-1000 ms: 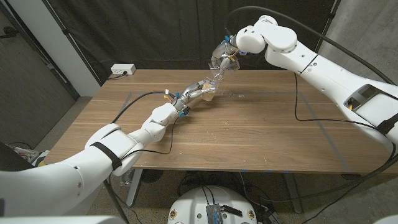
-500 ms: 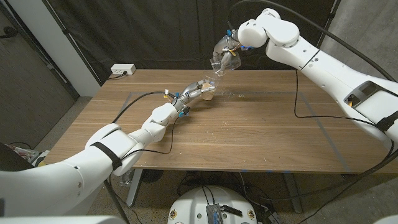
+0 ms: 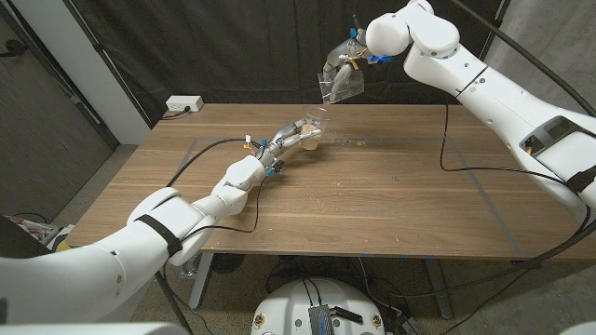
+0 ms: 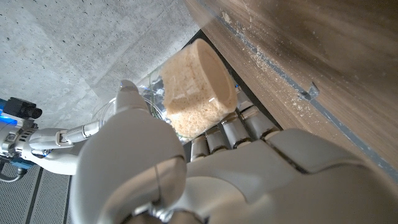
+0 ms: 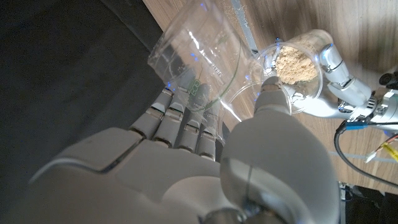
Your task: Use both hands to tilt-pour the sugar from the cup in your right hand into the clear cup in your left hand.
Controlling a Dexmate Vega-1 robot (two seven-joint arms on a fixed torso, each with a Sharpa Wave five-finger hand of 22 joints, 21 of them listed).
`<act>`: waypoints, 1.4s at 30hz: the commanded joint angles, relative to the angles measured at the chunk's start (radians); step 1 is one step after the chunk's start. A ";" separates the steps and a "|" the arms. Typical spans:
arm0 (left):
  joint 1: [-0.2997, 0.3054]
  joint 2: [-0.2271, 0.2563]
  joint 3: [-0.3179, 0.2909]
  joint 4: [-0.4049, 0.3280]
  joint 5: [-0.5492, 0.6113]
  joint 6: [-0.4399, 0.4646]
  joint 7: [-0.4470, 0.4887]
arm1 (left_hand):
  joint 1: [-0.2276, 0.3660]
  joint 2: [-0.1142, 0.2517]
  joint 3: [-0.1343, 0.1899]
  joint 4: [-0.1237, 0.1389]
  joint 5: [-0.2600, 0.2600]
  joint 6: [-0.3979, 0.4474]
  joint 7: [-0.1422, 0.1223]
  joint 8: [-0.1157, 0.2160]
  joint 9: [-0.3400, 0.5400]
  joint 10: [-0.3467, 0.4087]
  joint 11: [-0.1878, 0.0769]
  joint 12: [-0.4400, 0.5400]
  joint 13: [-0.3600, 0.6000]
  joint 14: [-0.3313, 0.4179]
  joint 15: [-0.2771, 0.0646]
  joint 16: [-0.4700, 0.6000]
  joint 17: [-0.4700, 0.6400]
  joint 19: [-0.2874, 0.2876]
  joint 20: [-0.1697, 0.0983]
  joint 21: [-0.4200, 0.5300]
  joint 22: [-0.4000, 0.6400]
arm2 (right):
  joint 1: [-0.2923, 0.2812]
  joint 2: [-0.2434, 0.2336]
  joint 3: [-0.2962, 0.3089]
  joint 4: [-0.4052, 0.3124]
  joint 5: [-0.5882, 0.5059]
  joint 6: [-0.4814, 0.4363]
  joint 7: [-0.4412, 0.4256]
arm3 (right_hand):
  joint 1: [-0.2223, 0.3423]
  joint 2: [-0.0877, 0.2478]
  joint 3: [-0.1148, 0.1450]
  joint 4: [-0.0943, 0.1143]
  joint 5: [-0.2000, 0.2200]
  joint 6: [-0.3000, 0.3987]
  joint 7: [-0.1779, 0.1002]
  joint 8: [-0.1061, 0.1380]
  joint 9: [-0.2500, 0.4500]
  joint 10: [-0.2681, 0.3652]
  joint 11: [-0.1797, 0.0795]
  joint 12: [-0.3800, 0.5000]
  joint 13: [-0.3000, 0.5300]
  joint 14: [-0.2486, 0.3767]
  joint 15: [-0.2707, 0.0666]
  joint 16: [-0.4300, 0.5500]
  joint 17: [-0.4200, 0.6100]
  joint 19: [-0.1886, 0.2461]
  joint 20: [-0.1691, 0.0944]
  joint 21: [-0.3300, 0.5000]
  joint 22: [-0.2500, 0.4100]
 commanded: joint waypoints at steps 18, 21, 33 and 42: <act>0.075 0.051 -0.032 -0.126 0.000 -0.061 0.068 | 0.001 0.008 -0.012 0.002 -0.003 0.008 -0.011 0.009 0.002 0.008 -0.005 0.007 0.001 0.014 -0.099 0.001 0.005 0.014 -0.045 0.000 0.006 | -0.084 -0.114 0.114 -0.117 0.180 -0.252 -0.135 | -0.011 0.011 0.030 0.026 0.001 0.038 0.016 0.013 0.004 0.042 -0.001 0.006 0.004 0.041 -0.174 0.000 0.009 0.030 -0.025 0.011 0.001; 0.086 0.061 -0.033 -0.152 0.004 -0.056 0.080 | 0.002 0.009 -0.013 0.002 -0.003 0.007 -0.008 0.009 0.001 0.007 -0.005 0.006 0.000 0.014 -0.099 0.001 0.005 0.014 -0.045 -0.001 0.006 | -0.099 -0.129 0.127 -0.129 0.202 -0.277 -0.155 | -0.012 0.011 0.031 0.026 0.001 0.038 0.015 0.012 0.004 0.045 -0.001 0.007 0.005 0.047 -0.174 0.001 0.010 0.031 -0.025 0.012 0.001; 0.119 0.083 -0.046 -0.226 0.003 -0.037 0.107 | 0.003 0.009 -0.017 0.003 -0.004 0.008 -0.009 0.011 0.000 0.005 -0.004 0.007 0.001 0.014 -0.099 0.001 0.006 0.015 -0.046 0.000 0.006 | -0.157 -0.186 0.175 -0.166 0.303 -0.360 -0.246 | -0.017 0.005 0.030 0.025 -0.002 0.036 0.023 0.009 0.006 0.040 0.006 0.005 0.012 0.047 -0.173 -0.007 0.011 0.030 -0.019 0.011 0.001; 0.132 0.093 -0.058 -0.254 -0.006 -0.040 0.109 | 0.004 0.010 -0.019 0.004 -0.005 0.008 -0.007 0.013 0.000 0.009 -0.006 0.008 0.000 0.019 -0.100 0.002 0.006 0.015 -0.047 0.000 0.006 | -0.214 -0.220 0.229 -0.182 0.418 -0.409 -0.339 | -0.016 0.007 0.034 0.024 -0.002 0.036 0.023 0.007 0.008 0.040 0.014 0.000 0.012 0.041 -0.175 -0.015 0.012 0.028 -0.016 0.010 -0.001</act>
